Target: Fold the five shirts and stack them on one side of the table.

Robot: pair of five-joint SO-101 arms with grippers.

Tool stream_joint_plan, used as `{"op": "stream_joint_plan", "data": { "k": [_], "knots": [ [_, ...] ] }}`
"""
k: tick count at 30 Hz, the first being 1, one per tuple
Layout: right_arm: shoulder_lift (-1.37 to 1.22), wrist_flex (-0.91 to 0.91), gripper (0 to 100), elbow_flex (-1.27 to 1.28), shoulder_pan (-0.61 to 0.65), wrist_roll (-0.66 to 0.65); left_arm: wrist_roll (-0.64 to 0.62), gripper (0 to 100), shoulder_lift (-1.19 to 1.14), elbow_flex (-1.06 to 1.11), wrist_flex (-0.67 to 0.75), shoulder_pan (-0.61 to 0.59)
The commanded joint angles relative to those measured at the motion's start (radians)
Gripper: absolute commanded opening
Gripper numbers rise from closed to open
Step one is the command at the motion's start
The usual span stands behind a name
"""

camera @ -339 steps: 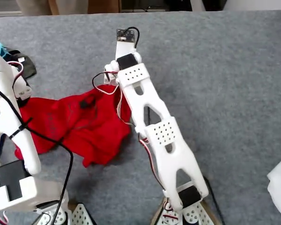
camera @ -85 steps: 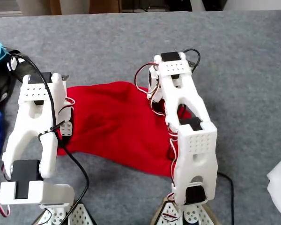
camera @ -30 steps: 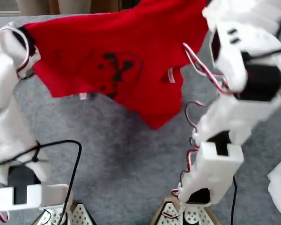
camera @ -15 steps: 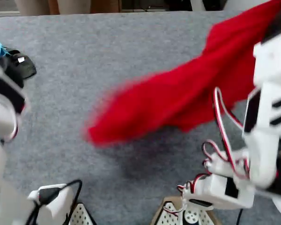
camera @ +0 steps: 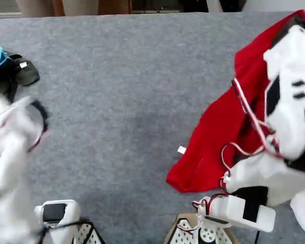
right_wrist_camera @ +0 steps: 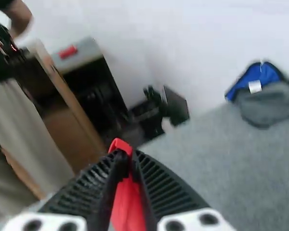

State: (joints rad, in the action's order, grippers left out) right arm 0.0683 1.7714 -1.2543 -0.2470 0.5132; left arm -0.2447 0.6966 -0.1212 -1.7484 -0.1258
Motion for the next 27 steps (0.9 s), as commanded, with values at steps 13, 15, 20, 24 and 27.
{"op": "stream_joint_plan", "data": {
  "k": [13, 15, 20, 24, 27],
  "knots": [
    [-0.025, -0.201, 0.6, 0.315, 0.082, -0.005, -0.107, 2, -0.476, 0.032, -0.008, 0.465],
    [-0.035, -0.203, 0.6, 0.321, 0.021, -0.008, -0.163, 2, -0.527, 0.052, -0.008, 0.552],
    [-0.054, -0.201, 0.6, 0.377, -0.166, -0.084, -0.193, 2, -0.665, 0.008, -0.008, 0.712],
    [-0.068, -0.203, 0.6, 0.489, -0.262, -0.130, -0.189, 2, -0.817, -0.064, -0.003, 0.773],
    [-0.071, -0.212, 0.6, 0.575, -0.302, -0.144, -0.189, 2, -0.970, -0.132, -0.002, 0.822]
  ]
}}
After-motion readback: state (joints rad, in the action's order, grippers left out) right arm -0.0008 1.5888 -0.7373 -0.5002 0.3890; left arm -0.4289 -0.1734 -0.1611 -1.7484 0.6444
